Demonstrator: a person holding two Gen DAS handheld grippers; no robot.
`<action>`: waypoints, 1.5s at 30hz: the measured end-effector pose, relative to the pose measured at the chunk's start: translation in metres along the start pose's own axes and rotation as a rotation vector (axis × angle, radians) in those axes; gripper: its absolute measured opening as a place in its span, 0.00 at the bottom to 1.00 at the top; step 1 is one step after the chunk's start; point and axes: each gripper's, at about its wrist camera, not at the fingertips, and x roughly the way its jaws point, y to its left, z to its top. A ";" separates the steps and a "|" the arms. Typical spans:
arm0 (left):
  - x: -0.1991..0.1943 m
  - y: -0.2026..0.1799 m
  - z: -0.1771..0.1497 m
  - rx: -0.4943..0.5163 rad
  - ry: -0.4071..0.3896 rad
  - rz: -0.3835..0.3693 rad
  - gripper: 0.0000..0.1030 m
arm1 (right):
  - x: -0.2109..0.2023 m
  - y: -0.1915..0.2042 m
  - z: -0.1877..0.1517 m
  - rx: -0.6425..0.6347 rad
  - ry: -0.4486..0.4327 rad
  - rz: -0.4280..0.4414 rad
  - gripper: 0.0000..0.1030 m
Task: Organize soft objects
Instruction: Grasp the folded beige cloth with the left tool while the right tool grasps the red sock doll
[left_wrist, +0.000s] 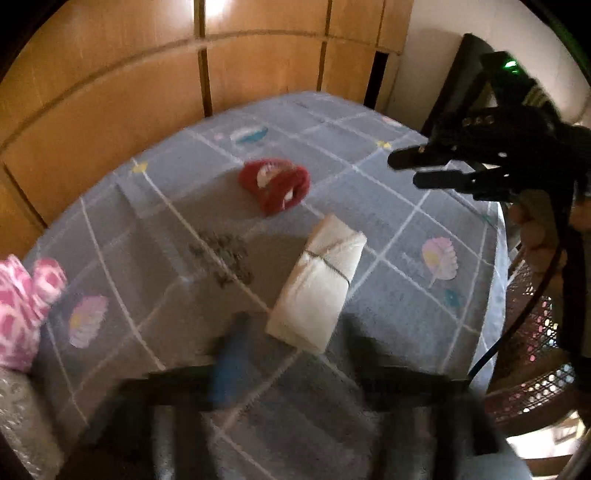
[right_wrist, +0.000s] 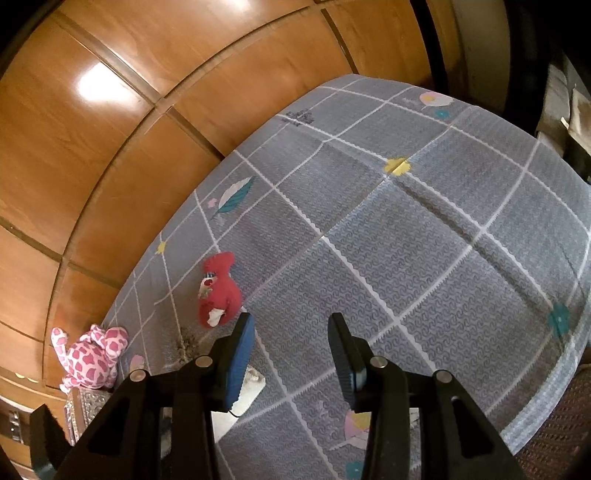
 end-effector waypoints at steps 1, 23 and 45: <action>-0.004 -0.002 0.001 0.014 -0.027 0.020 0.73 | 0.000 0.000 0.000 -0.001 0.000 0.000 0.40; 0.017 0.016 -0.009 -0.101 0.009 0.039 0.41 | 0.013 0.012 -0.004 -0.044 0.069 -0.001 0.40; -0.053 0.074 -0.027 -0.352 -0.066 0.100 0.41 | 0.111 0.091 0.008 -0.326 0.109 -0.078 0.29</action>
